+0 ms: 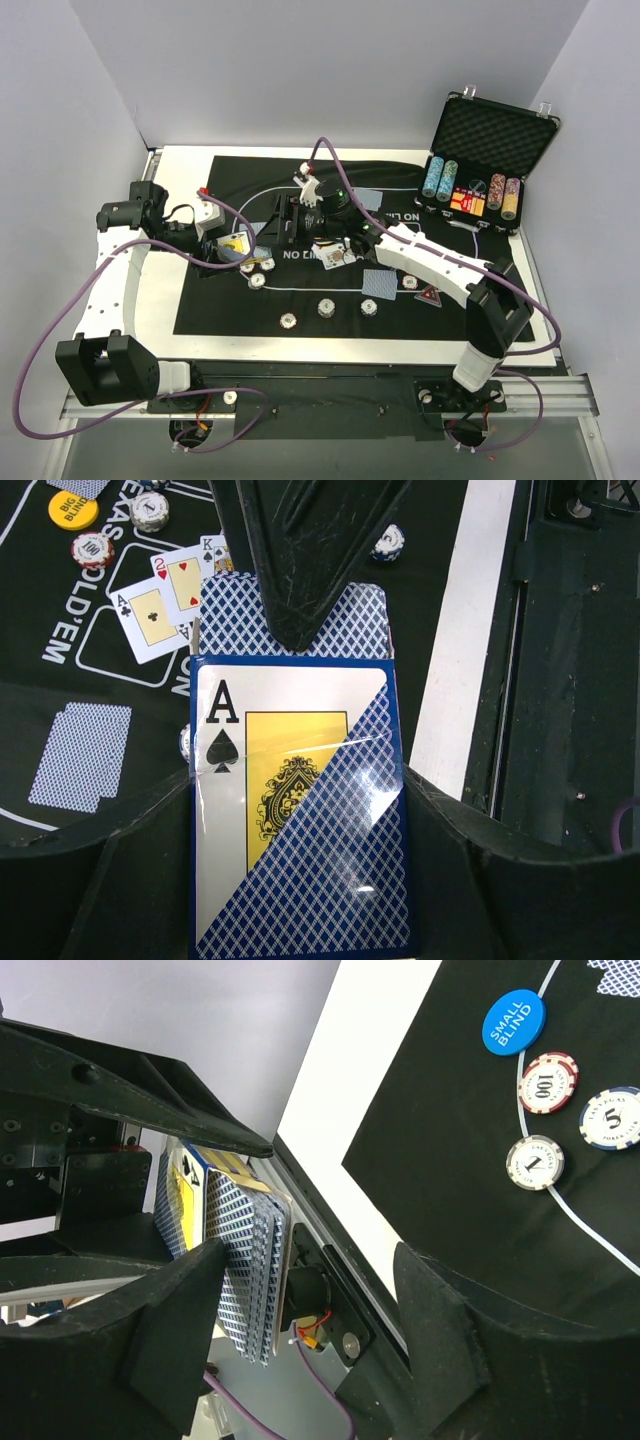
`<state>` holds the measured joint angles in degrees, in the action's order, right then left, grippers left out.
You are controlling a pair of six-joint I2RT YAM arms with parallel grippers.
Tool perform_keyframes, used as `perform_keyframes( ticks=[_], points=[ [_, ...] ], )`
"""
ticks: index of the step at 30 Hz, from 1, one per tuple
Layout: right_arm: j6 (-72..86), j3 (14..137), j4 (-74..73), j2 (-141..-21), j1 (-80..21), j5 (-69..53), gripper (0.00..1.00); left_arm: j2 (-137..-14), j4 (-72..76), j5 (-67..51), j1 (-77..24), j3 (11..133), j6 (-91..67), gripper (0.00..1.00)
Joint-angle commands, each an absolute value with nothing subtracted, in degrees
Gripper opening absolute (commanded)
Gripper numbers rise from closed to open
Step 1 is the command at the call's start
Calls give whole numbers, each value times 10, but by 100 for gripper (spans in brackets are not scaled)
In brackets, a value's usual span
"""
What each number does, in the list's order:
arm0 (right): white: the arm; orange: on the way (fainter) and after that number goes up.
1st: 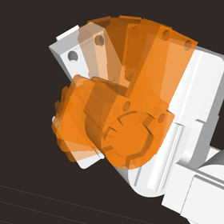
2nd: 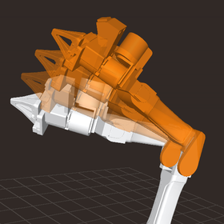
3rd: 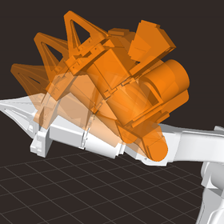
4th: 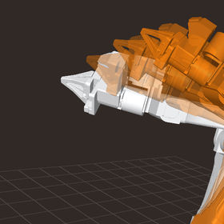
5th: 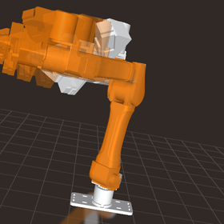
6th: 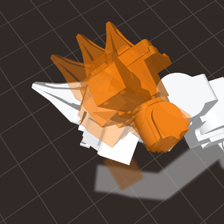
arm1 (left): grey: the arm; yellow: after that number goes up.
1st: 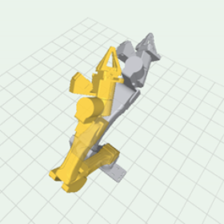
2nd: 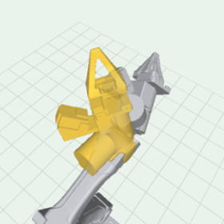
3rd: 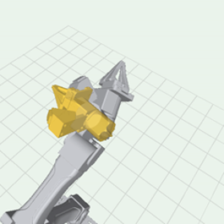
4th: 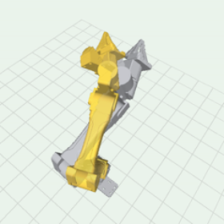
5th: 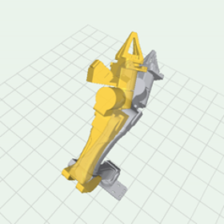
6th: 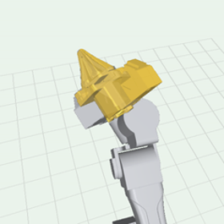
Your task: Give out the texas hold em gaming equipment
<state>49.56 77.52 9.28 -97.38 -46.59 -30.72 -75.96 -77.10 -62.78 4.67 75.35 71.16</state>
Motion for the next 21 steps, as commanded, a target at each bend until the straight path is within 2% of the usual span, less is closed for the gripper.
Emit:
perform_keyframes(
  ticks=[1,7,21],
  points=[
    [494,787,111,-967,-465,-309,60,-748,-913,-661,50,771,716,0],
    [495,747,114,-932,-448,-303,56,-744,-913,-659,50,771,717,0],
    [468,744,73,-888,-435,-286,52,-744,-913,-662,51,771,716,0]
  ],
)
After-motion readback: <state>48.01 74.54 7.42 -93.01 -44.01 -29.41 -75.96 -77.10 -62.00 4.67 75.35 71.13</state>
